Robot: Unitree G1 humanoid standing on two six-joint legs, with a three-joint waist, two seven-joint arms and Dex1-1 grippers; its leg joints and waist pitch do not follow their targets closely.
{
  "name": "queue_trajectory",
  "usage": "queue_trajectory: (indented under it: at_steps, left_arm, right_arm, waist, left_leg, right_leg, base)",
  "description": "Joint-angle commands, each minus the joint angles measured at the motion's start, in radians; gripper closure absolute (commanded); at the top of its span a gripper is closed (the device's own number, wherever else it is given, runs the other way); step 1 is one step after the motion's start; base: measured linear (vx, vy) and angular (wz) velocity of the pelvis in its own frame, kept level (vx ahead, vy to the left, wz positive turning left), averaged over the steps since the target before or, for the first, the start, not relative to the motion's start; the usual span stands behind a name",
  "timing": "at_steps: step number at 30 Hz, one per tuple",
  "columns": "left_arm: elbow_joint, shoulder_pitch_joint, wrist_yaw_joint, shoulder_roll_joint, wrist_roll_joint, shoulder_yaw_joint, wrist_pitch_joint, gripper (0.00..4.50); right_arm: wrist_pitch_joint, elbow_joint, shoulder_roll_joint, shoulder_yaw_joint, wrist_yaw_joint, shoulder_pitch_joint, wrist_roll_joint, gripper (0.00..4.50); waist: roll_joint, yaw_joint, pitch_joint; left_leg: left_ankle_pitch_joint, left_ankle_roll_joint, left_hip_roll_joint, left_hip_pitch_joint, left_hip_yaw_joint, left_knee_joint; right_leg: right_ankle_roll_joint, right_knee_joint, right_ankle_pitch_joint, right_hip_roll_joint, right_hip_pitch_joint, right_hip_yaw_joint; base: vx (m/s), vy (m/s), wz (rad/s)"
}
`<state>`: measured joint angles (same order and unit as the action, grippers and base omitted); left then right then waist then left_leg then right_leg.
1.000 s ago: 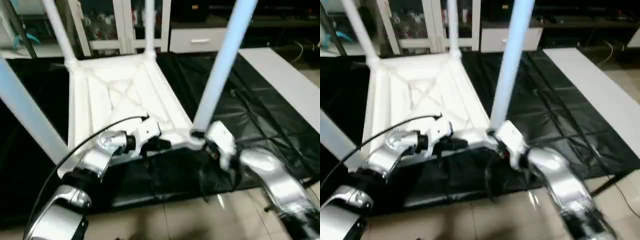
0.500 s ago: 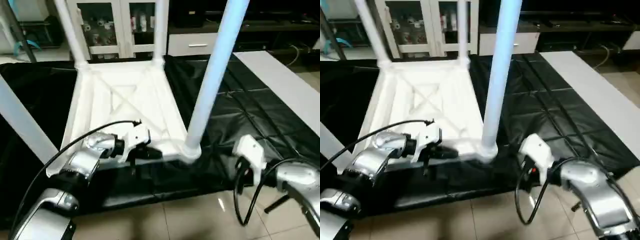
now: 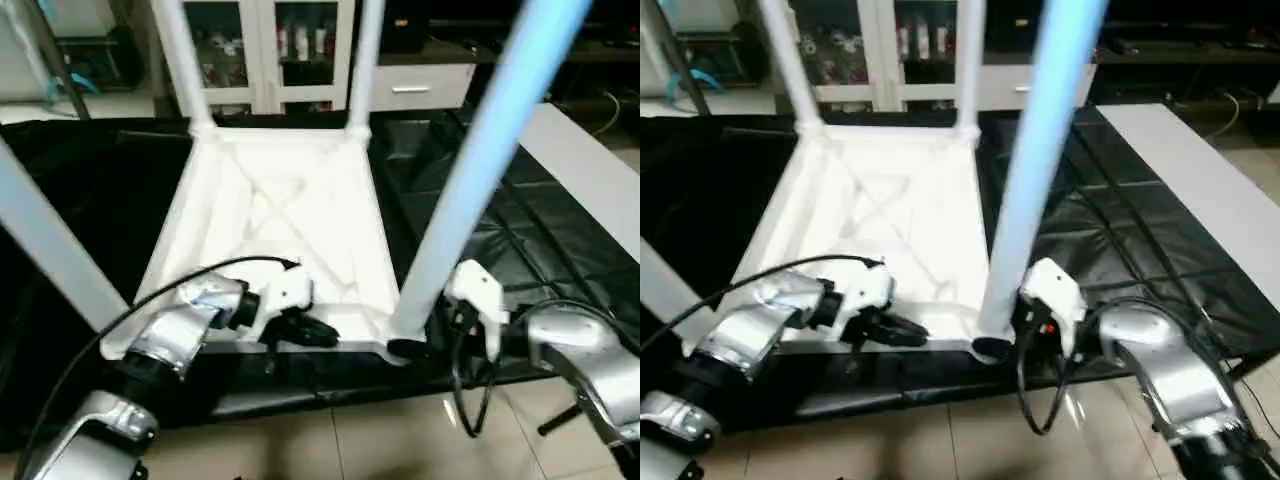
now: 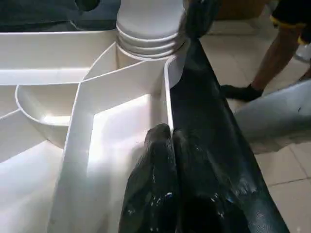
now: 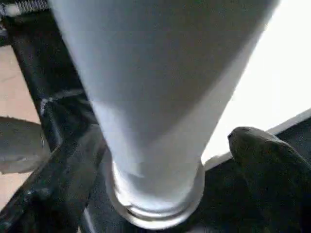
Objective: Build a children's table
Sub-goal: Rotate leg to tighten
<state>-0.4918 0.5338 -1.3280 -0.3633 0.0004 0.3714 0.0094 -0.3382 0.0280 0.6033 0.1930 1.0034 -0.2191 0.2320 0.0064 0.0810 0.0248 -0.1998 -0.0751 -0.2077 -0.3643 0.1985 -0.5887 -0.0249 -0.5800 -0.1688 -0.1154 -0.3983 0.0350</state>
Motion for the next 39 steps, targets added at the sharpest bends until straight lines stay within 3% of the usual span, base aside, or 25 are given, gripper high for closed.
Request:
queue_trajectory:
  at_steps: [1,3,4,5,7,11,16,17,22,24,29,33,34,38,39]
  left_arm:
    - [-0.015,-0.024,-0.009,0.001,0.074,0.094,-0.002,4.5]
    - [-0.015,-0.02,0.046,0.009,0.091,0.086,-0.003,4.5]
    - [-0.011,-0.017,0.066,0.012,0.095,0.082,0.014,4.08]
    - [-0.006,-0.015,0.068,0.012,0.095,0.081,0.024,3.97]
    - [-0.006,-0.013,0.072,0.009,0.106,0.084,0.014,3.92]
    - [-0.013,-0.016,0.066,0.004,0.121,0.096,0.005,3.92]
    - [-0.02,-0.017,0.07,0.016,0.113,0.1,0.021,3.92]
    - [-0.028,-0.013,0.081,0.024,0.111,0.094,0.021,4.19]
    - [-0.055,0.006,0.083,0.028,0.12,0.088,0.018,4.43]
    - [-0.056,0.007,0.081,0.027,0.12,0.087,0.018,4.43]
    - [-0.052,0.007,0.077,0.021,0.122,0.091,0.012,4.43]
    - [-0.044,-0.012,0.058,0.011,0.13,0.111,-0.046,4.43]
    - [-0.04,-0.016,0.053,0.009,0.13,0.114,-0.046,4.43]
    - [-0.032,-0.022,0.047,0.006,0.129,0.118,-0.045,4.43]
    - [-0.03,-0.023,0.048,0.006,0.129,0.117,-0.044,4.43]
  right_arm:
    - [0.017,0.013,-0.003,0.012,0.001,-0.028,-0.012,0.03]
    - [0.028,0.038,-0.006,0.021,0.003,-0.049,-0.016,0.03]
    - [0.039,0.059,-0.011,0.025,0.01,-0.062,-0.022,0.0]
    - [0.045,0.07,-0.012,0.026,0.015,-0.067,-0.026,0.0]
    - [0.051,0.08,-0.015,0.027,0.019,-0.071,-0.03,0.0]
    - [0.068,0.102,-0.02,0.03,0.03,-0.078,-0.039,0.0]
    - [0.087,0.119,-0.023,0.034,0.029,-0.081,-0.043,0.0]
    - [0.087,0.118,-0.023,0.034,0.028,-0.079,-0.043,0.0]
    - [0.097,0.13,-0.028,0.028,0.033,-0.084,-0.051,0.0]
    - [0.099,0.131,-0.029,0.027,0.033,-0.084,-0.051,0.0]
    - [0.123,0.14,-0.015,0.031,0.071,-0.082,-0.044,0.0]
    - [0.155,0.188,-0.011,0.039,0.106,-0.095,-0.05,0.0]
    - [0.163,0.199,-0.014,0.041,0.108,-0.099,-0.055,0.0]
    - [0.17,0.22,-0.022,0.043,0.123,-0.109,-0.055,0.0]
    - [0.173,0.227,-0.027,0.04,0.125,-0.112,-0.051,0.0]
  waist:
    - [-0.01,-0.009,-0.045]
    - [-0.014,-0.01,-0.045]
    - [-0.017,-0.009,-0.045]
    - [-0.016,-0.009,-0.045]
    - [-0.018,-0.01,-0.042]
    - [-0.018,-0.014,-0.043]
    - [-0.012,-0.022,-0.046]
    - [-0.013,-0.021,-0.045]
    - [-0.012,-0.021,-0.042]
    - [-0.012,-0.022,-0.041]
    - [-0.015,-0.023,-0.042]
    - [-0.016,-0.022,-0.044]
    - [-0.02,-0.023,-0.044]
    - [-0.017,-0.022,-0.043]
    - [-0.022,-0.02,-0.043]
  left_leg:
    - [-0.227,0.03,-0.021,0.014,-0.004,0.079]
    - [-0.227,0.031,-0.021,0.015,-0.003,0.078]
    - [-0.229,0.033,-0.02,0.015,-0.002,0.077]
    - [-0.233,0.032,-0.02,0.015,-0.002,0.077]
    - [-0.258,0.028,-0.019,0.012,-0.004,0.078]
    - [-0.245,0.025,-0.018,0.008,-0.006,0.079]
    - [-0.221,0.039,-0.018,0.008,-0.005,0.075]
    - [-0.228,0.041,-0.017,0.007,-0.004,0.075]
    - [-0.295,0.031,-0.017,0.014,-0.004,0.078]
    - [-0.309,0.024,-0.017,0.01,-0.007,0.081]
    - [-0.3,0.026,-0.019,0.008,-0.009,0.082]
    - [-0.269,0.041,-0.018,0.005,-0.007,0.078]
    - [-0.266,0.044,-0.018,0.004,-0.005,0.078]
    - [-0.268,0.045,-0.019,0.006,-0.005,0.078]
    - [-0.263,0.048,-0.02,0.005,-0.005,0.077]
  right_leg:
    - [0.218,0.049,-0.185,-0.015,0.035,-0.017]
    - [0.211,0.051,-0.188,-0.015,0.034,-0.018]
    - [0.209,0.052,-0.201,-0.016,0.033,-0.019]
    - [0.209,0.052,-0.211,-0.017,0.032,-0.019]
    - [0.18,0.059,-0.283,-0.018,0.031,-0.02]
    - [0.176,0.058,-0.275,-0.017,0.03,-0.019]
    - [0.212,0.05,-0.196,-0.013,0.032,-0.017]
    - [0.215,0.051,-0.202,-0.013,0.032,-0.017]
    - [0.197,0.064,-0.303,-0.015,0.024,-0.017]
    - [0.183,0.066,-0.338,-0.017,0.026,-0.017]
    - [0.176,0.064,-0.324,-0.017,0.026,-0.017]
    - [0.195,0.058,-0.272,-0.016,0.028,-0.016]
    - [0.197,0.059,-0.27,-0.016,0.028,-0.015]
    - [0.2,0.058,-0.281,-0.017,0.027,-0.016]
    - [0.2,0.056,-0.282,-0.018,0.027,-0.016]
  base:
    - [0.0,0.0,0.0]
    - [0.0,0.0,0.0]
    - [0.0,0.0,0.0]
    - [0.0,0.0,0.0]
    - [0.0,0.0,0.0]
    - [0.0,0.0,0.0]
    - [0.0,0.0,0.0]
    - [0.0,0.0,0.0]
    - [0.0,0.0,0.0]
    - [0.0,0.0,0.0]
    - [0.0,0.0,0.0]
    - [0.0,0.0,0.0]
    - [0.0,0.0,0.0]
    - [0.0,0.0,0.0]
    - [0.0,0.0,0.0]
